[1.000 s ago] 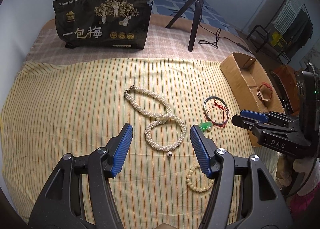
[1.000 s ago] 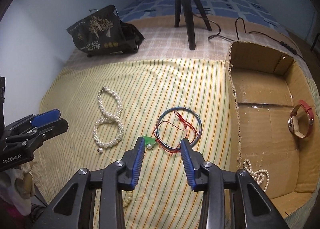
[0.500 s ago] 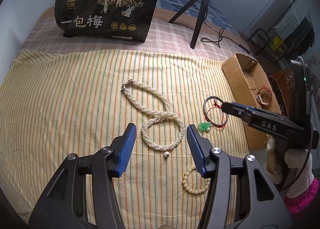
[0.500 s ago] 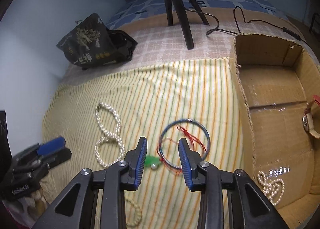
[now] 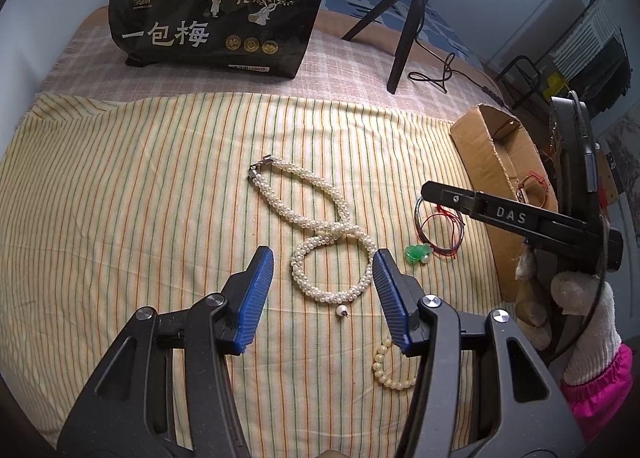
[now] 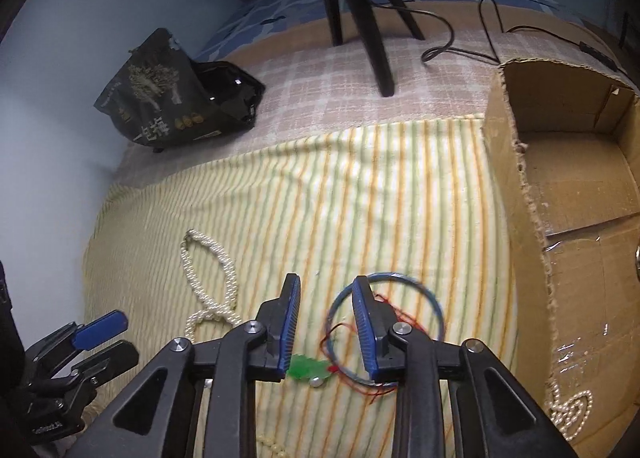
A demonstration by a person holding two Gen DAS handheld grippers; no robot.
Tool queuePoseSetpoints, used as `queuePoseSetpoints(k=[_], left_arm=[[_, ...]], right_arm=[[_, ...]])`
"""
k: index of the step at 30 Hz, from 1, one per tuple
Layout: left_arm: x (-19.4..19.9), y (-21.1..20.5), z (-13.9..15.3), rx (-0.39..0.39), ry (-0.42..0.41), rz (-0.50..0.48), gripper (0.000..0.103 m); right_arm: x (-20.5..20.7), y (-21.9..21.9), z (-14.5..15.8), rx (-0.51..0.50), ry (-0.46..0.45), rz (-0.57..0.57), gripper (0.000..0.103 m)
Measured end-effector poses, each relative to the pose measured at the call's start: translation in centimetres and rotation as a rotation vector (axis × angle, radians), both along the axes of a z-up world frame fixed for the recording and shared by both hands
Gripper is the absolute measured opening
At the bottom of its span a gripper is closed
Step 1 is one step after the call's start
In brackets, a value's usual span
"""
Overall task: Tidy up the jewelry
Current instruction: 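Close the right tool on the cord bracelet while the left tool grasps the long pearl necklace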
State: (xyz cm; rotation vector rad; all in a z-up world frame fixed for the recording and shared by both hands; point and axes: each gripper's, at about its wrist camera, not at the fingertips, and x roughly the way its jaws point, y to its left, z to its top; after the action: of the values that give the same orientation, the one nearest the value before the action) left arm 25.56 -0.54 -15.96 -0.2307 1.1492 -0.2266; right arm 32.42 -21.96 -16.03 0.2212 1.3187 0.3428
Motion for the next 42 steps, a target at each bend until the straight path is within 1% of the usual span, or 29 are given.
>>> queuePoseSetpoints(k=[2, 3, 5, 7, 8, 9, 10, 12, 14, 18, 21, 24, 29, 35, 37, 39, 41, 42], left_arm=[[-0.1, 0.0, 0.1, 0.0, -0.003, -0.005, 0.053], [-0.1, 0.1, 0.1, 0.001, -0.005, -0.007, 0.053], [-0.1, 0.2, 0.2, 0.002, -0.006, -0.012, 0.053], [-0.3, 0.4, 0.2, 0.008, -0.005, -0.017, 0.053], [-0.3, 0.5, 0.1, 0.011, -0.005, -0.024, 0.053], [-0.4, 0.6, 0.0, 0.015, -0.004, -0.034, 0.049], [-0.5, 0.6, -0.1, 0.016, -0.001, -0.044, 0.047], [-0.7, 0.5, -0.4, 0.016, 0.003, -0.068, 0.047], [-0.9, 0.1, -0.8, 0.032, 0.01, -0.091, 0.047], [-1.0, -0.8, -1.2, 0.045, 0.016, -0.126, 0.047], [-0.7, -1.8, -1.7, 0.044, 0.029, -0.145, 0.047], [-0.4, -2.9, -2.2, 0.058, 0.038, -0.17, 0.047], [-0.4, -4.4, -3.1, 0.085, 0.045, -0.209, 0.047], [0.0, -4.9, -3.4, 0.081, 0.048, -0.204, 0.047], [0.0, -5.1, -3.5, 0.087, 0.045, -0.21, 0.047], [0.0, -5.3, -3.5, 0.097, 0.042, -0.219, 0.047], [0.0, -5.3, -3.6, 0.105, 0.04, -0.224, 0.047], [0.0, -5.4, -3.6, 0.107, 0.038, -0.226, 0.047]], right_arm=[[-0.6, 0.7, 0.6, 0.031, 0.001, 0.052, 0.026], [-0.9, 1.0, 0.9, 0.023, -0.009, 0.082, 0.026], [-1.7, 1.9, 1.7, -0.022, -0.041, 0.163, 0.026], [-2.5, 2.5, 1.9, -0.064, -0.053, 0.231, 0.026], [-2.9, 2.5, 1.8, -0.072, -0.047, 0.246, 0.026], [-3.1, 2.5, 1.7, -0.07, -0.04, 0.252, 0.026], [-3.2, 2.5, 1.5, -0.066, -0.033, 0.257, 0.026], [-3.5, 2.3, 1.5, -0.071, -0.027, 0.261, 0.026], [-3.7, 1.8, 1.8, -0.064, -0.027, 0.263, 0.026], [-4.5, 1.0, 1.8, -0.039, 0.003, 0.25, 0.027], [-4.9, 0.8, 1.4, -0.094, 0.007, 0.245, 0.027], [-4.7, 0.0, 1.2, -0.113, 0.011, 0.216, 0.027], [-3.3, -1.7, 0.5, -0.046, 0.029, 0.107, 0.027], [-1.5, -3.0, -0.7, 0.027, 0.073, -0.043, 0.027], [-1.3, -3.1, -0.5, 0.021, 0.068, -0.061, 0.026], [-1.2, -2.9, -0.1, -0.026, 0.05, -0.068, 0.025], [-1.4, -2.8, 0.1, -0.004, 0.056, -0.058, 0.027], [-1.5, -2.7, 0.3, -0.011, 0.056, -0.05, 0.027]])
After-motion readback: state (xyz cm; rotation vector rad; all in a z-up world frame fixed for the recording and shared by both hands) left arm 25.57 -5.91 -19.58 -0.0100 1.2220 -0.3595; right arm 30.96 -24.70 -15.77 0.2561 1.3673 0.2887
